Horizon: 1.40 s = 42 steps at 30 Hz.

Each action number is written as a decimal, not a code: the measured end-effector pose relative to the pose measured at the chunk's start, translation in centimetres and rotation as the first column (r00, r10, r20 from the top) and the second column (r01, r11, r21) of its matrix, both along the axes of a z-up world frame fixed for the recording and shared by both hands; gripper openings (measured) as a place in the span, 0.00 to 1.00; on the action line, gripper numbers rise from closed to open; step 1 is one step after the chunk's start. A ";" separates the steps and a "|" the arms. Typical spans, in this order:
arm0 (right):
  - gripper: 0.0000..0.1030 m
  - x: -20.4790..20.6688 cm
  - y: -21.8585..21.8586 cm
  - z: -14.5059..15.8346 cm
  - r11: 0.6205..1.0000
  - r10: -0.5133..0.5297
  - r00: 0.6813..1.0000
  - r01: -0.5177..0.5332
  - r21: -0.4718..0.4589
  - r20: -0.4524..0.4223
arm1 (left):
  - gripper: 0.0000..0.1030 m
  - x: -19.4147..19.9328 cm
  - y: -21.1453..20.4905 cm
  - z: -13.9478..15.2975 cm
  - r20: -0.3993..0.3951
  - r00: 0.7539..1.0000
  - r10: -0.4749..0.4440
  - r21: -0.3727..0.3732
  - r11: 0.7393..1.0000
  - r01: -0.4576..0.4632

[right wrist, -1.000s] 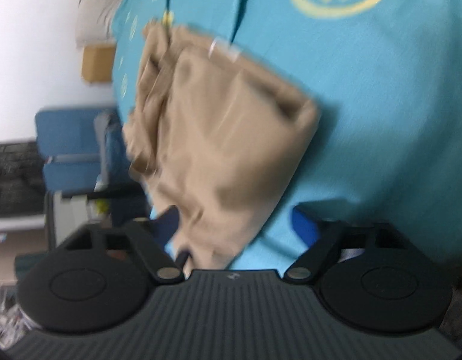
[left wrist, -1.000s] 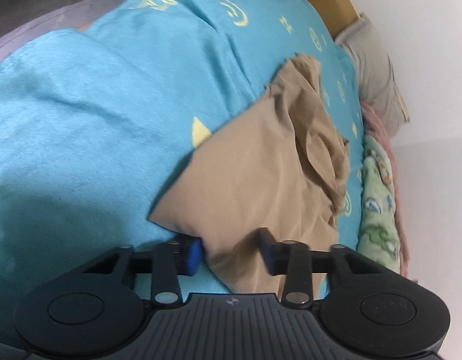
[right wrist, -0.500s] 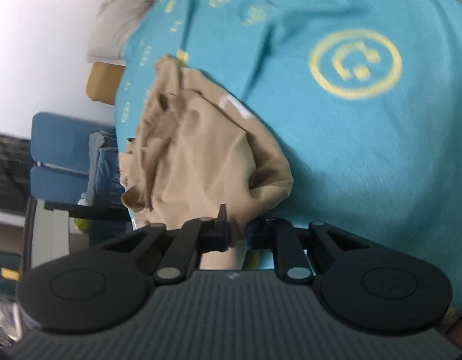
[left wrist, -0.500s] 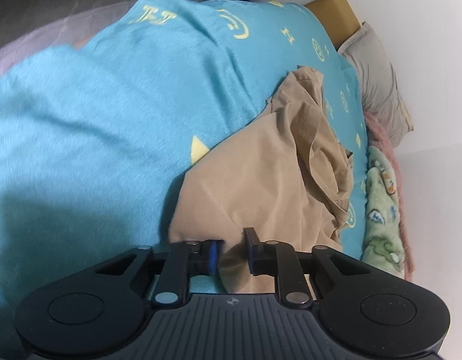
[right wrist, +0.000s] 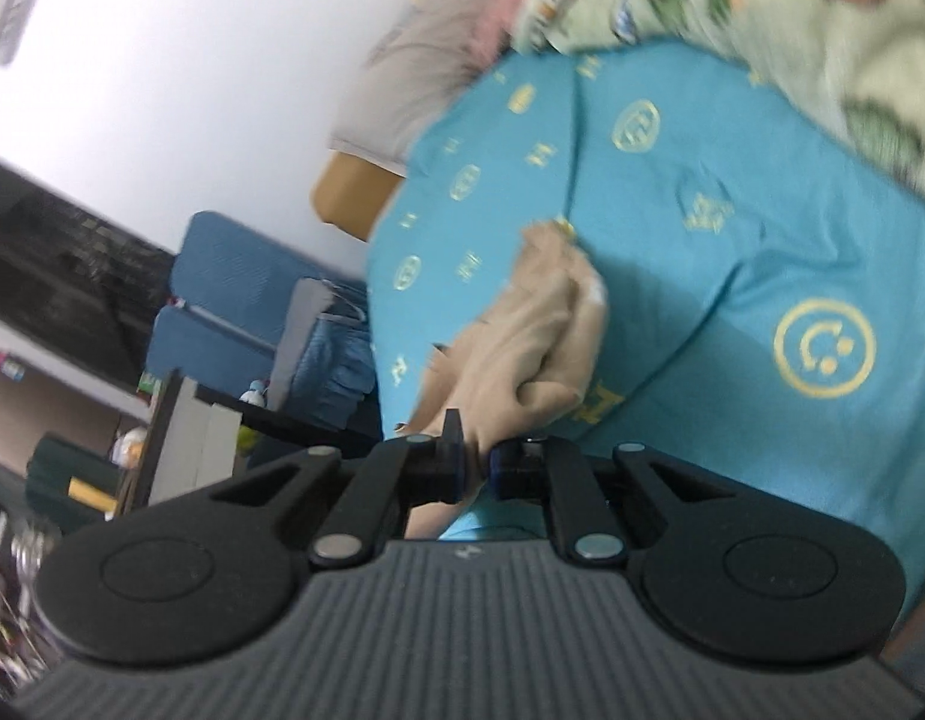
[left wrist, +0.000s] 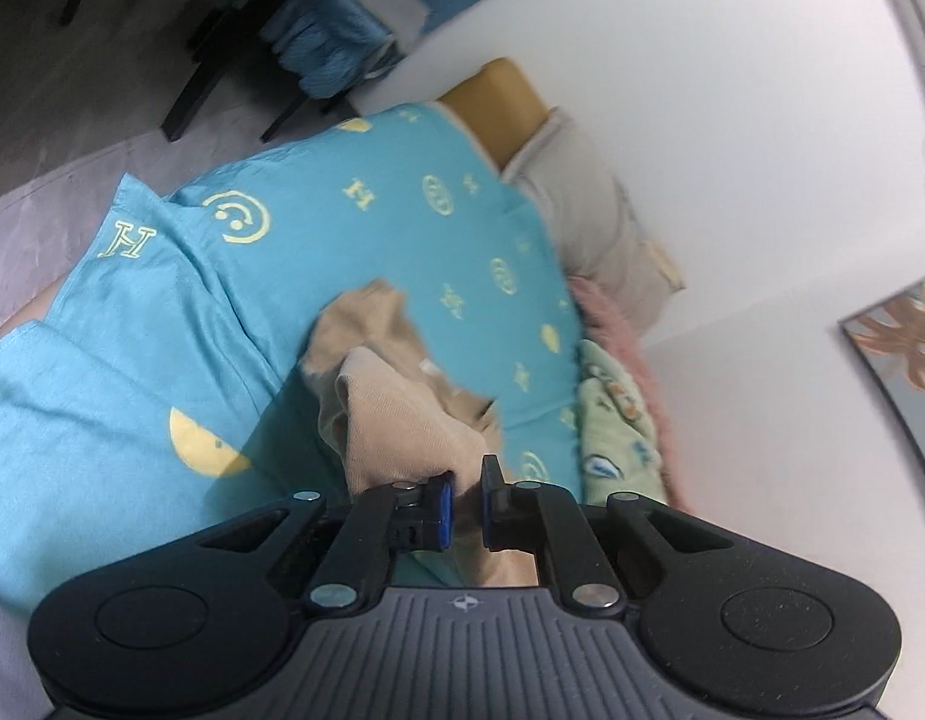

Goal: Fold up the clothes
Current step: 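Hold the folded tan shirt with both grippers and flip it over onto the sheet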

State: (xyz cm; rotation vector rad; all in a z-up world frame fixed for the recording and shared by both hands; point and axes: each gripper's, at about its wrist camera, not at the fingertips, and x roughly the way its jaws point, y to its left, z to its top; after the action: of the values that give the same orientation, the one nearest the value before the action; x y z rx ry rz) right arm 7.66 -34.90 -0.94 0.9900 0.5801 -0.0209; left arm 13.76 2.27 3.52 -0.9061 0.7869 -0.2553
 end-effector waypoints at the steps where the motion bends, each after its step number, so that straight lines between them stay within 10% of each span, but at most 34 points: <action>1: 0.10 -1.1 -0.1 0.5 1.000 0.007 1.000 -0.007 -0.011 0.013 | 0.09 -1.3 0.0 0.5 0.015 1.000 -0.004 -0.008 1.000 0.004; 11: 0.10 -12.3 -1.1 1.5 0.998 0.058 0.998 -0.058 0.012 0.002 | 0.09 -13.5 2.1 -0.6 -0.031 0.999 -0.018 -0.124 0.992 0.014; 28: 0.11 9.0 -3.7 -6.3 0.999 -0.048 0.974 0.051 0.009 -0.223 | 0.10 10.3 -5.5 -6.3 -0.181 0.983 -0.024 0.195 0.979 0.060; 42: 0.13 16.0 -5.4 -12.0 0.996 0.001 0.950 0.028 0.088 -0.313 | 0.12 17.3 -6.7 -12.8 -0.190 0.977 -0.092 0.255 0.957 0.139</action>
State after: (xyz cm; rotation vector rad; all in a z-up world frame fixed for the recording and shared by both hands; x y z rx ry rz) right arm 23.71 -40.34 -12.90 1.0886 0.8719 -0.1676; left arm 31.04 -4.40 -9.26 -0.6338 1.0149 -0.1674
